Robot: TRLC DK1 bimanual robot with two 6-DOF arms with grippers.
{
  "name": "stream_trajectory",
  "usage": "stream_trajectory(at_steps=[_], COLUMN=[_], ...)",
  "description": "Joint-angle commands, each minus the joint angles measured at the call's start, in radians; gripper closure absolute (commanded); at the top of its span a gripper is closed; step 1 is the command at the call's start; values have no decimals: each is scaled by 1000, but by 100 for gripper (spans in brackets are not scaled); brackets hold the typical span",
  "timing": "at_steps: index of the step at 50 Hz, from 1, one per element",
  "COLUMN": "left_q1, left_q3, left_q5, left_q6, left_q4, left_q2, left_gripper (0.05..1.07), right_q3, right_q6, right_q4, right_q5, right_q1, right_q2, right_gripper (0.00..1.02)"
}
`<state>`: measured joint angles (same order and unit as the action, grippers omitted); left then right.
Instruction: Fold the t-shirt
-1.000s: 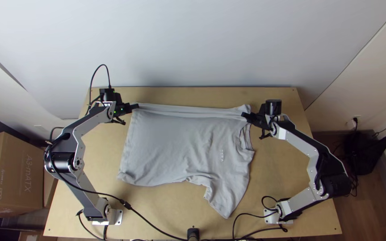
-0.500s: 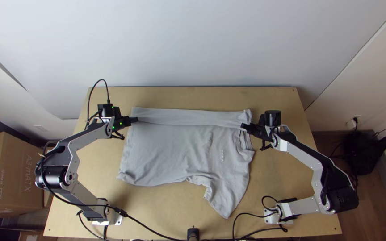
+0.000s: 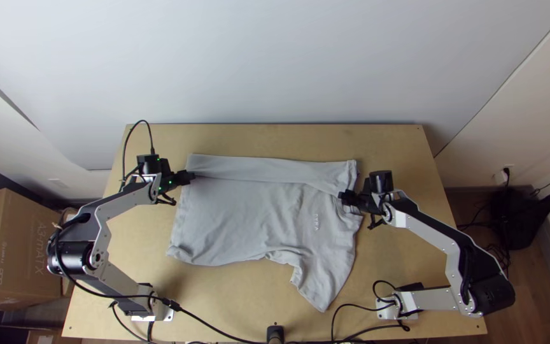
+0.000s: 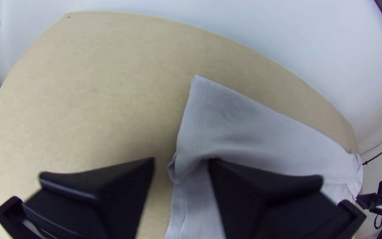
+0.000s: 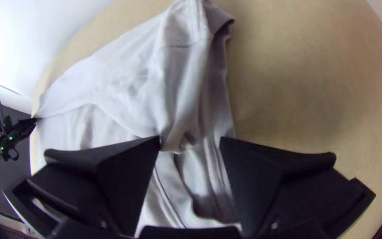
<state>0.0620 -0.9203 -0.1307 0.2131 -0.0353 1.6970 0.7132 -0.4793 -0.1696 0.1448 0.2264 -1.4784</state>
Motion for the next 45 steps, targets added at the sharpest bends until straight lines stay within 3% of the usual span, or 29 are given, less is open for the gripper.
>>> stream_trajectory(at_steps=[1, 8, 13, 17, 21, 24, 29, 33, 40, 45], left_q1=[19, 56, 91, 110, 122, 127, 127, 127, 122, 117], left_q3=[18, 21, 14, 12, 12, 14, 15, 14, 17, 28], left_q5=[0, -10, -43, -70, -96, -104, -113, -119, -121, -121], left_q6=[2, -6, -9, -17, -26, -31, -40, -41, -43, -44], left_q4=[12, 28, 72, 121, 179, 218, 267, 295, 325, 328], left_q2=[-69, -137, -195, -258, -329, -376, -451, -497, -545, -568], left_gripper=[10, 10, 11, 11, 11, 11, 11, 11, 11, 11], right_q3=[19, 25, 35, 68, 80, 66, 43, -8, -73, -97], right_q6=[-13, 10, -10, -68, -150, -213, -262, -271, -274, -269], right_q4=[-82, -199, -317, -475, -611, -699, -847, -892, -895, -881], right_q5=[-10, -10, -10, -2, 39, 105, 142, 142, 144, 157], right_q1=[-35, -44, -33, -10, 8, 13, 65, 131, 209, 261], right_q2=[46, 179, 316, 385, 421, 437, 421, 428, 451, 441], right_gripper=[15, 14, 14, 3, 3, 4, 4, 16, 17, 37])
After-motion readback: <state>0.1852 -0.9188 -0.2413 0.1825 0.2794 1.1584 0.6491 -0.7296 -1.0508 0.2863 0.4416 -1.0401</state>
